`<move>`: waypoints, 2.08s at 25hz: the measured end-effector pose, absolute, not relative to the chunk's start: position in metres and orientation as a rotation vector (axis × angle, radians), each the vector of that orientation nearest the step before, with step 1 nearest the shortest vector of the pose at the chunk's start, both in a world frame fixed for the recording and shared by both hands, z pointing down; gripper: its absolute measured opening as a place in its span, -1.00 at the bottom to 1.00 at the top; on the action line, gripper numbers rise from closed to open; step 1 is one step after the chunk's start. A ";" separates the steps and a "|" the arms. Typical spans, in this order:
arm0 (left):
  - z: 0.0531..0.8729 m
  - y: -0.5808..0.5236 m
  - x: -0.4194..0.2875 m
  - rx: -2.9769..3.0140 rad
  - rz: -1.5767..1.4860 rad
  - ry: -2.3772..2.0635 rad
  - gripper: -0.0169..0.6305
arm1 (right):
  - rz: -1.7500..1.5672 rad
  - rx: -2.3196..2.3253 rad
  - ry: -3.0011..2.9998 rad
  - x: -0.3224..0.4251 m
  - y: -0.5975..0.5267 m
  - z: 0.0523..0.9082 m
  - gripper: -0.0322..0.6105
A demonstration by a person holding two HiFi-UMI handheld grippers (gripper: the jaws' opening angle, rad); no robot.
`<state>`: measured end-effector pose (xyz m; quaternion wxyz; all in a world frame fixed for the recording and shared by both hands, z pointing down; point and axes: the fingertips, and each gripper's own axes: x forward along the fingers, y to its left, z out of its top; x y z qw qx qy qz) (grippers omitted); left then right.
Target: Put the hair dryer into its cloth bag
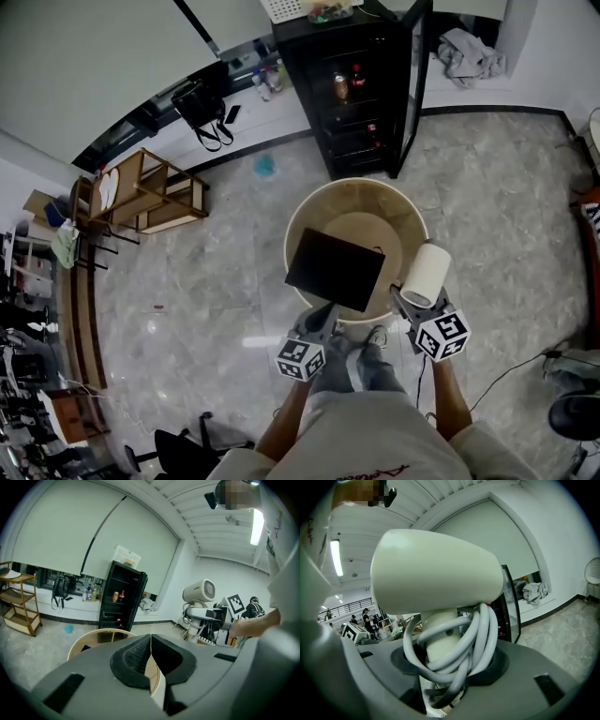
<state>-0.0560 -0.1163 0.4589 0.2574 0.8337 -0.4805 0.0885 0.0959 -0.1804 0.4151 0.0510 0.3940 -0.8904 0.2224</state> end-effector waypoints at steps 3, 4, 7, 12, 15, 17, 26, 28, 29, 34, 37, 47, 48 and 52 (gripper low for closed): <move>0.463 -0.122 -0.058 2.253 0.239 -1.303 -0.85 | 0.690 1.204 -2.702 0.095 -0.185 0.420 -0.10; 0.462 -0.122 -0.058 2.254 0.239 -1.300 -0.85 | 0.694 1.206 -2.700 0.094 -0.184 0.419 -0.10; 0.454 -0.126 -0.058 2.263 0.224 -1.291 -0.85 | 0.696 1.208 -2.694 0.092 -0.187 0.415 -0.10; 0.449 -0.133 -0.053 2.291 0.240 -1.271 -0.85 | 0.724 1.198 -2.671 0.095 -0.192 0.427 -0.10; 0.466 -0.131 -0.053 2.278 0.259 -1.261 -0.85 | 0.767 1.202 -2.651 0.096 -0.186 0.448 -0.10; 0.482 -0.127 -0.055 2.265 0.279 -1.251 -0.85 | 0.804 1.198 -2.636 0.094 -0.179 0.465 -0.10; 0.571 -0.105 -0.051 2.195 0.358 -1.191 -0.85 | 0.951 1.163 -2.549 0.085 -0.134 0.555 -0.10; 0.590 -0.102 -0.049 2.182 0.358 -1.184 -0.85 | 0.973 1.154 -2.541 0.083 -0.125 0.571 -0.10; 0.600 -0.101 -0.048 2.176 0.359 -1.177 -0.85 | 0.980 1.151 -2.539 0.083 -0.121 0.579 -0.10; 0.647 -0.098 -0.039 2.163 0.404 -1.123 -0.85 | 1.022 1.206 -2.535 0.084 -0.115 0.612 -0.10; 0.662 -0.098 -0.037 2.155 0.425 -1.113 -0.85 | 1.046 1.267 -2.531 0.087 -0.121 0.622 -0.10; 0.701 -0.099 -0.023 2.138 0.532 -1.060 -0.85 | 0.989 1.362 -2.564 0.097 -0.124 0.605 -0.10; 0.708 -0.102 -0.019 2.135 0.546 -1.055 -0.85 | 0.980 1.374 -2.567 0.100 -0.124 0.603 -0.10; 0.742 -0.117 -0.003 2.117 0.648 -1.010 -0.85 | 0.963 1.436 -2.555 0.114 -0.121 0.600 -0.10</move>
